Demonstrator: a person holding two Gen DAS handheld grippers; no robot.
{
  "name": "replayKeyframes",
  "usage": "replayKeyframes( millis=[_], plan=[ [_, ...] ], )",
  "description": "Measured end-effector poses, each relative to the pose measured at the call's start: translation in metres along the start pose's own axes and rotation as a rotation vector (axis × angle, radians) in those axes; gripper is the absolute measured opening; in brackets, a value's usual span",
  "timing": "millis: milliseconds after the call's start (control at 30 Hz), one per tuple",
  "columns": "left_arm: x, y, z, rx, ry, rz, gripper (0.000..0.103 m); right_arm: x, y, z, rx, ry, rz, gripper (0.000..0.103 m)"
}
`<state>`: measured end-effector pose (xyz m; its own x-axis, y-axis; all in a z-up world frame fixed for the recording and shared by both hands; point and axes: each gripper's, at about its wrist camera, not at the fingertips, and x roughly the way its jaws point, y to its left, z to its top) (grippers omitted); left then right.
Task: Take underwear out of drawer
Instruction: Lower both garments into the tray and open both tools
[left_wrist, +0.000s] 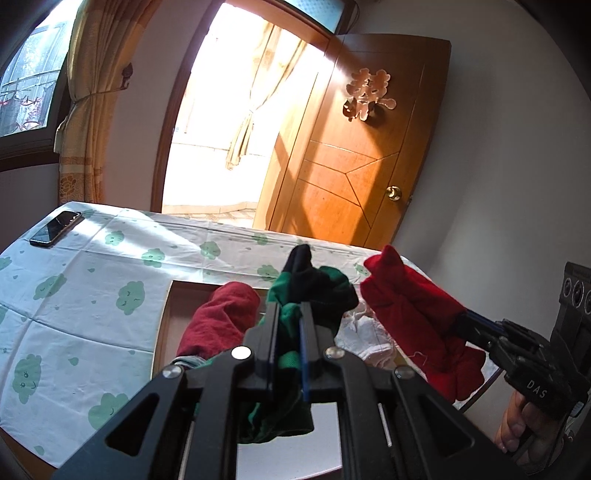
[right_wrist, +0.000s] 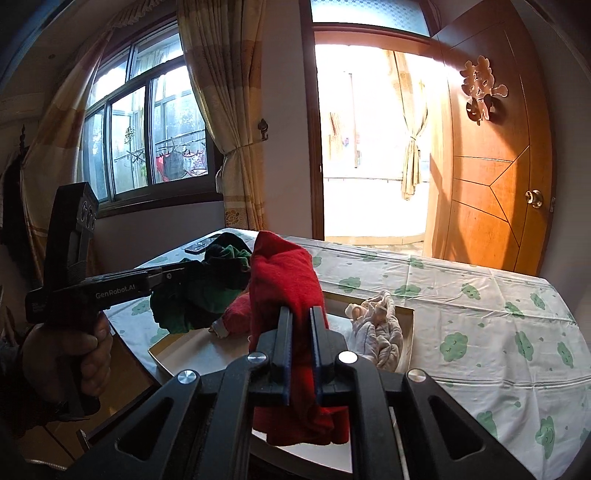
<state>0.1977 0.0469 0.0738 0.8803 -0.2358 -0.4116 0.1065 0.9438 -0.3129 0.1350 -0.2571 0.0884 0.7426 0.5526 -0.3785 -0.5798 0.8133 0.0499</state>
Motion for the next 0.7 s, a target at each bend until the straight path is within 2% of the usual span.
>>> replayKeyframes(
  millis=[333, 700],
  plan=[
    [0.067, 0.014, 0.021, -0.061, 0.064, 0.043, 0.006, 0.063, -0.028, 0.019, 0.070, 0.064, -0.059, 0.009],
    [0.124, 0.021, 0.017, -0.151, 0.166, 0.029, 0.007, 0.126, -0.042, 0.013, 0.136, 0.147, -0.107, 0.010]
  ],
)
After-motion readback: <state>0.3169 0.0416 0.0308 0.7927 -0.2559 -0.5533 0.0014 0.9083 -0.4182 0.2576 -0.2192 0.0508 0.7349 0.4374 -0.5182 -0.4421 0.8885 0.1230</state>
